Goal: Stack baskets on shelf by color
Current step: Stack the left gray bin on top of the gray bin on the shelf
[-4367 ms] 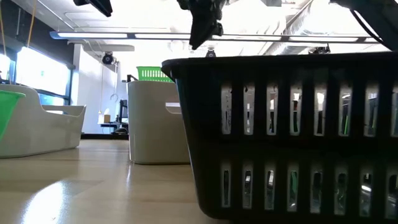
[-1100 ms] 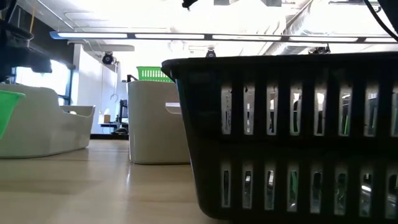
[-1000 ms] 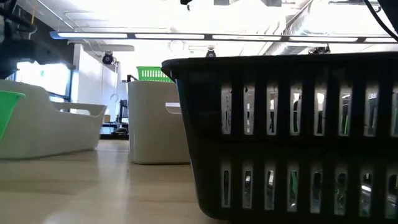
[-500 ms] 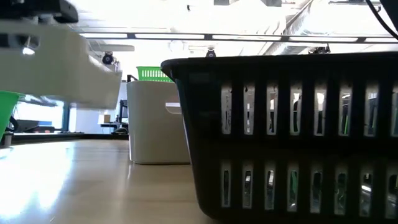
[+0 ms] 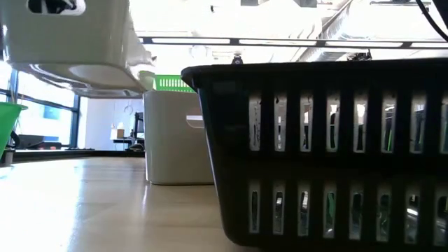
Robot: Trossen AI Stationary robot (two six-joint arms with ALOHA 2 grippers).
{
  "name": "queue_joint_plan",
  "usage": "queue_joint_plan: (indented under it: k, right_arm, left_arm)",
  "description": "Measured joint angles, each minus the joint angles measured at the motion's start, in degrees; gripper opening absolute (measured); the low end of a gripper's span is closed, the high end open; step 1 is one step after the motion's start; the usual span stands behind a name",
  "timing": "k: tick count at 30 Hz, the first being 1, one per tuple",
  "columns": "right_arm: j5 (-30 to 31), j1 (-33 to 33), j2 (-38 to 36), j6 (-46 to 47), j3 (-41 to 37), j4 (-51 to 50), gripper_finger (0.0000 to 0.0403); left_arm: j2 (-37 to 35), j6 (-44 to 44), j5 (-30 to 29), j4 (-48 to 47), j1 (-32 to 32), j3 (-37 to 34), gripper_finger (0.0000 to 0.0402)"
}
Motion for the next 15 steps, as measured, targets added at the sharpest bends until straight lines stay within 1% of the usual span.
queue_joint_plan:
  k: [5, 8, 15]
  right_arm:
    - [0.18, -0.15, 0.00, 0.00, 0.00, 0.40, 0.0130]
    - [1.48, -0.15, 0.00, 0.01, -0.07, 0.44, 0.0145]
    - [1.50, -0.15, 0.02, 0.96, -4.60, 0.54, 0.0151]
  left_arm:
    - [3.57, 3.37, -1.39, -0.19, 2.20, 3.46, 0.0001]
    - [5.40, 5.71, -1.91, -0.28, 3.73, 5.53, 0.0001]
    - [9.24, 10.89, -4.49, -0.43, 6.39, 10.85, 0.0001]
